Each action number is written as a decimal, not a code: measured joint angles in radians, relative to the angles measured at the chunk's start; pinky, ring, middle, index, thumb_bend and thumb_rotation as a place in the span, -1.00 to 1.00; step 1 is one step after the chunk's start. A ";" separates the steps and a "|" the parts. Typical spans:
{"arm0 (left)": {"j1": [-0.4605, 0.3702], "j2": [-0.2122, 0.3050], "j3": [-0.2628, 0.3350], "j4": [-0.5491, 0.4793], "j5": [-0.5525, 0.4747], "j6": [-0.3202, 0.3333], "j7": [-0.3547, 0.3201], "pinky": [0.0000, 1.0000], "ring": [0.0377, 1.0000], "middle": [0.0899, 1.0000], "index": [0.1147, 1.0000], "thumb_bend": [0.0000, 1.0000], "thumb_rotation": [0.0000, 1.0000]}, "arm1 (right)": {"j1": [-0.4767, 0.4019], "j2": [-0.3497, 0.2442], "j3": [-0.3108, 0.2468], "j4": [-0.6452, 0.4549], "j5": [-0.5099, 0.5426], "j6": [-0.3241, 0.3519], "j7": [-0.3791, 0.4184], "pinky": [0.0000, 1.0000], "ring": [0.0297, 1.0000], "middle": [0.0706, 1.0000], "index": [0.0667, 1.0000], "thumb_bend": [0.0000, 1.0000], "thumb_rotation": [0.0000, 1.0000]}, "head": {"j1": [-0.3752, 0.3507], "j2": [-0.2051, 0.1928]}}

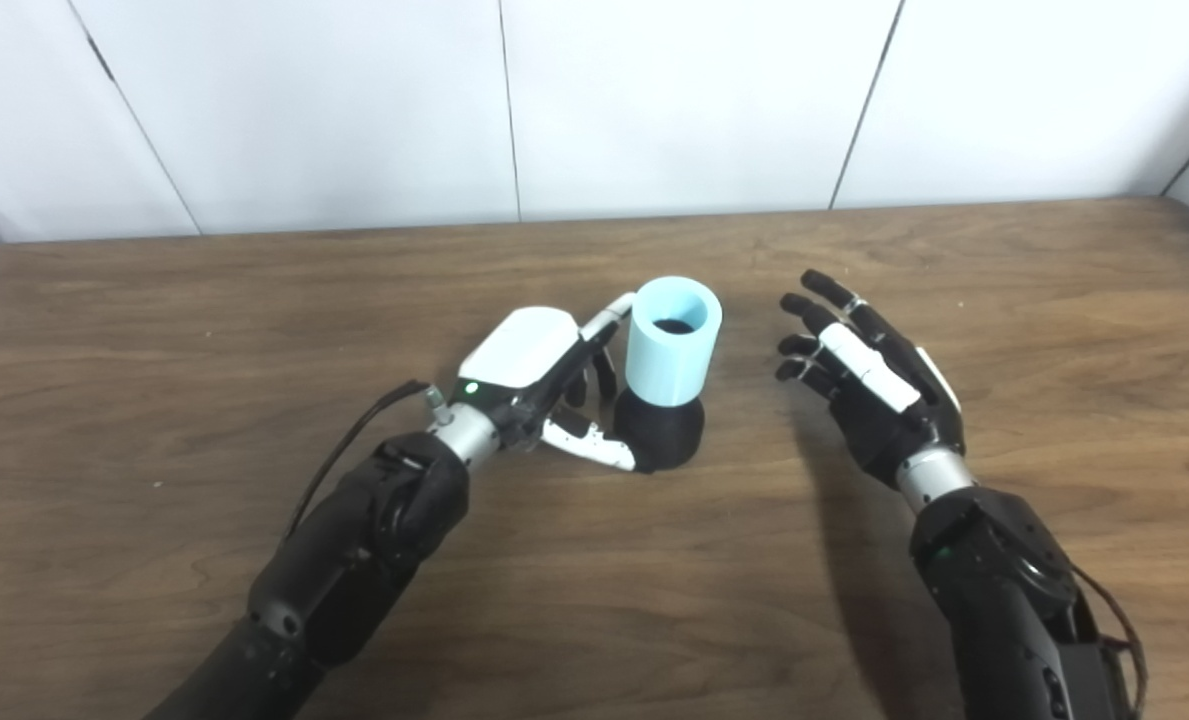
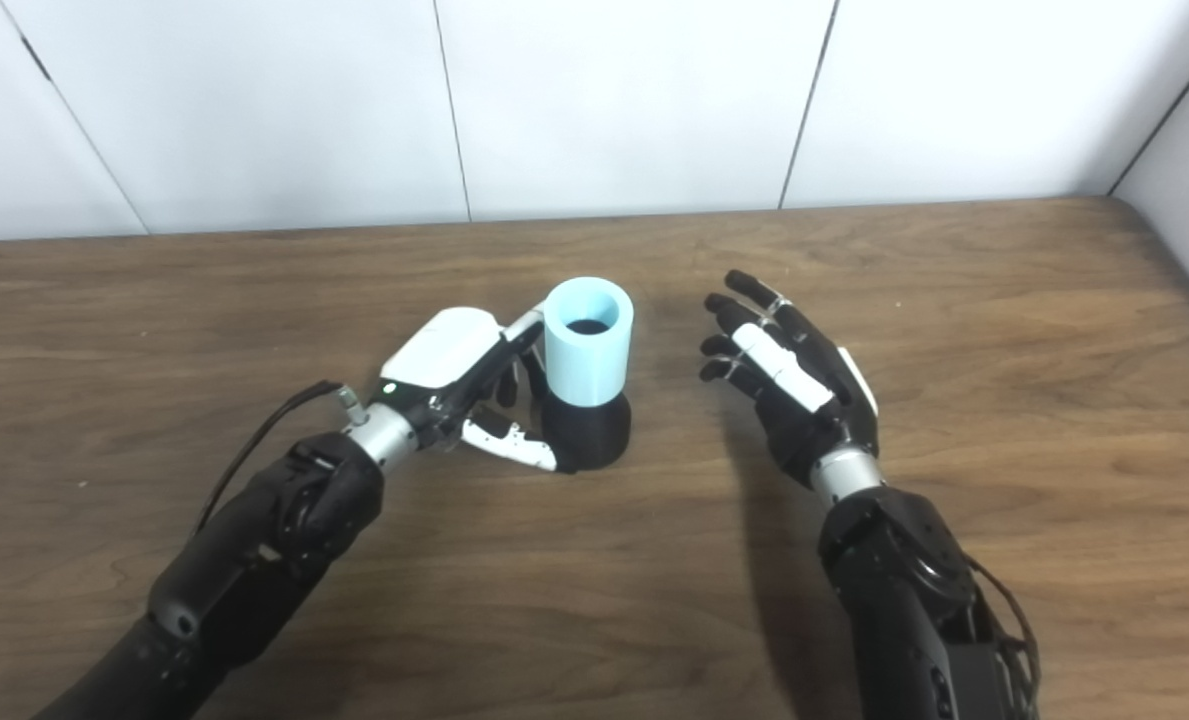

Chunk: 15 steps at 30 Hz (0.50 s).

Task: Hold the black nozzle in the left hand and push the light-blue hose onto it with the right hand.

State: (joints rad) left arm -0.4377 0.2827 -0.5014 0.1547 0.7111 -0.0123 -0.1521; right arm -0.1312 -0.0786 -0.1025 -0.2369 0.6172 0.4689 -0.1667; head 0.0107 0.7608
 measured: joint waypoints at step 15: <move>0.062 0.037 0.197 -0.041 -0.135 0.039 -0.055 0.13 0.34 0.44 0.46 0.29 -0.94 | -0.003 0.035 -0.040 0.008 -0.036 -0.003 0.083 -0.38 -0.15 0.22 0.28 0.42 -0.69 | 0.008 -0.002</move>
State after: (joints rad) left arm -0.3760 0.3199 -0.3040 0.1137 0.5762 0.0268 -0.2071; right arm -0.1339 -0.0432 -0.1429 -0.2286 0.5814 0.4663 -0.0836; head 0.0184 0.7593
